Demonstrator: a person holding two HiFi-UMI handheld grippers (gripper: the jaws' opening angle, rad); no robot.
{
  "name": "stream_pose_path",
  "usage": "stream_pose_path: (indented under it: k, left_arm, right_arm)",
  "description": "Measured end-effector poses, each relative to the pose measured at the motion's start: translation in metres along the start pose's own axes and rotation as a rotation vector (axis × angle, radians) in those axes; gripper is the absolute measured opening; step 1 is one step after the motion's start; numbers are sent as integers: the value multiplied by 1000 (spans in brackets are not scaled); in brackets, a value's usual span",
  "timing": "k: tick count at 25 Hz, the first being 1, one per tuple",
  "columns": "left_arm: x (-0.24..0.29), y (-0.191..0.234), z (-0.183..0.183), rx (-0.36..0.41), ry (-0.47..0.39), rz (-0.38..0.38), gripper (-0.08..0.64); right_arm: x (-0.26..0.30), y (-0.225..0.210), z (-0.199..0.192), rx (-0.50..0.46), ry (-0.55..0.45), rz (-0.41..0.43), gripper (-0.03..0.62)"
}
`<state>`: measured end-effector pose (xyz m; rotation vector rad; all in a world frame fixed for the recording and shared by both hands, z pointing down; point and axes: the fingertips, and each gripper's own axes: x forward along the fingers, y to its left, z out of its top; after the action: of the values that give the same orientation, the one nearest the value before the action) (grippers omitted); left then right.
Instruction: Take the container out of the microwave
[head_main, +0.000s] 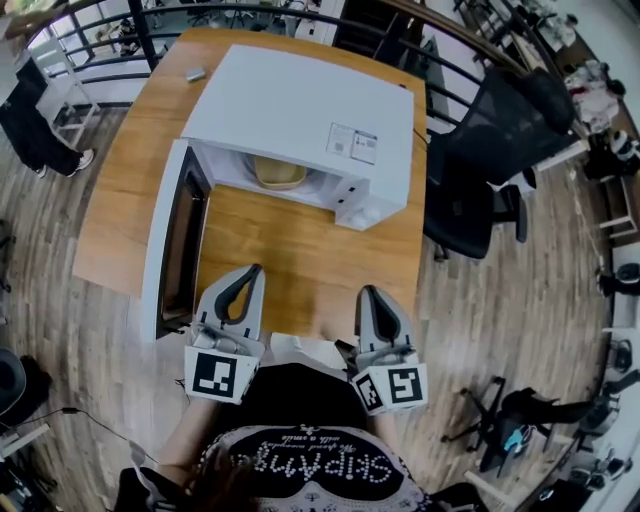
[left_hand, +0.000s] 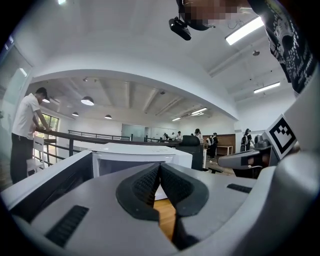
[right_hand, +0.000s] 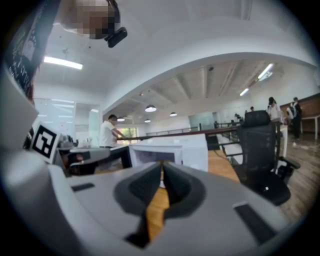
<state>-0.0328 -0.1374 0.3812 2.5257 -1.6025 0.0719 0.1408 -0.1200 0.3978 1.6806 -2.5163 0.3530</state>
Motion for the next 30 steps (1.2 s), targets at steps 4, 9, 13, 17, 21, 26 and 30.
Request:
stream_pose_path:
  k: [4,9,13,17,21,26,30]
  left_arm:
    - [9,-2,1,11,-2,33,32]
    - [18,-9,3,17,-6,60,32]
    - [22,-14,2,26,-6,78,32]
    - [22,-19,2,37,0,87,32]
    - [23,-21,4,46,1,86,32]
    - [26,-23,9,61,-7,78,32]
    - [29,-22,10,71,-4,64,32]
  right_arm:
    - [5,-15,3,1,0,18,37]
    - [10,-30,4,7,0,45,37]
    - [12,-37,1,10,8,66,37]
    - [12,-44,-1,23,11,72,37]
    - [11,-46,-3,36,10,69,37]
    - [8,-49,-1,40,4,57,37]
    - [7,-50,0,42,1,40,37]
